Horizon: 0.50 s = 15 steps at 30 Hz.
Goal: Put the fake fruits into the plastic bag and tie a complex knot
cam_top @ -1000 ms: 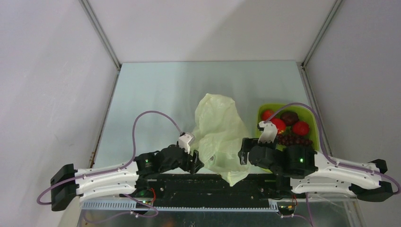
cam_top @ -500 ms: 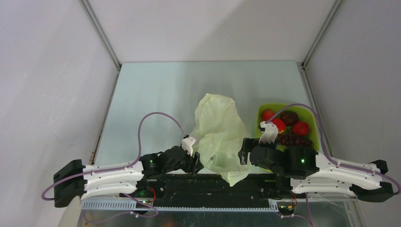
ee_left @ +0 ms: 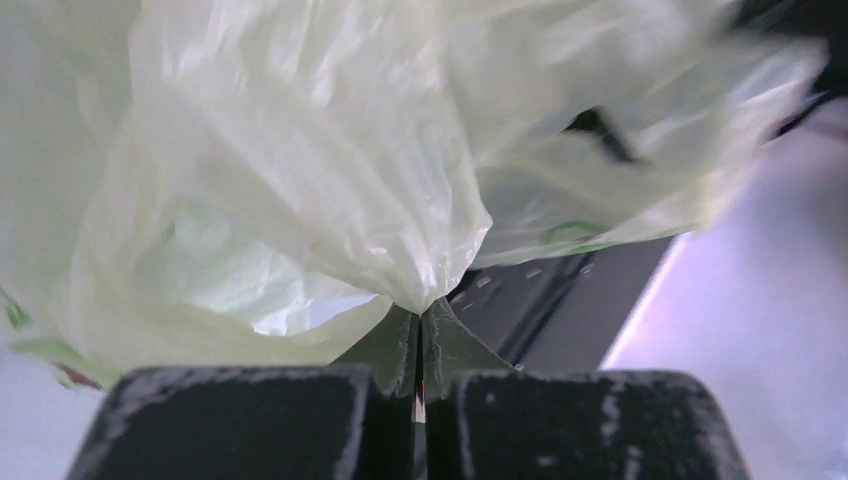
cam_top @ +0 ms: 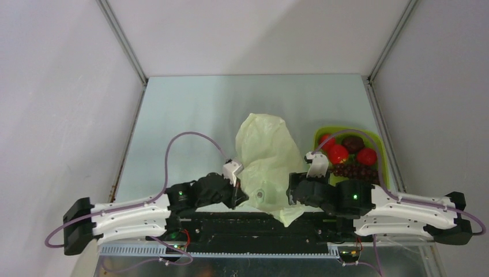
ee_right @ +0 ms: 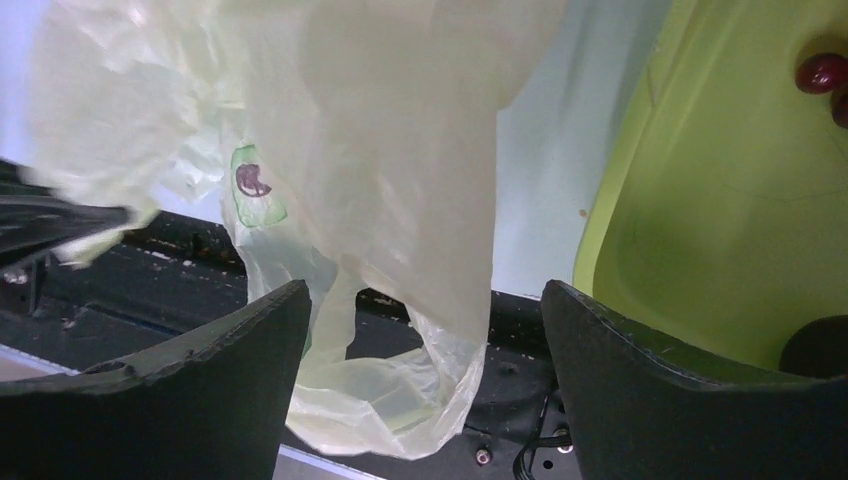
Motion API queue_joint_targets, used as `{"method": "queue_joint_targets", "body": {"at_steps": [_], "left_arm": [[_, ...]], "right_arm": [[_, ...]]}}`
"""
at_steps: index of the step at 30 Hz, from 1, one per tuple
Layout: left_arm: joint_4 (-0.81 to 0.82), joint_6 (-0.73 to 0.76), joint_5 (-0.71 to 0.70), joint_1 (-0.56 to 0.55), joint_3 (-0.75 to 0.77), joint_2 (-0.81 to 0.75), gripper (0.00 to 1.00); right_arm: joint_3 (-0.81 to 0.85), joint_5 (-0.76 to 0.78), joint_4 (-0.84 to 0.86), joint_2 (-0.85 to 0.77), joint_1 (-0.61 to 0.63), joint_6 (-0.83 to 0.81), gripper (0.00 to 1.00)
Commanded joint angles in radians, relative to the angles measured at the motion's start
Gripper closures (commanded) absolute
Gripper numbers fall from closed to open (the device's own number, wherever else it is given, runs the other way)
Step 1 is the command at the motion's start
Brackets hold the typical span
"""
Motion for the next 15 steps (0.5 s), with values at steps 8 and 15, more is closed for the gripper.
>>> {"method": "queue_joint_targets", "body": {"at_steps": [8, 15], "left_arm": [[-0.161, -0.128, 0.042, 0.014, 0.405, -0.108, 1.00], [0.051, -0.363, 0.072, 0.095, 0.347, -0.154, 1.00]], "right_arm": [[-0.004, 0.066, 0.080, 0.056, -0.125, -0.078, 0.06], [0.007, -0.042, 0.188, 0.016, -0.440, -0.356, 0.01]]}}
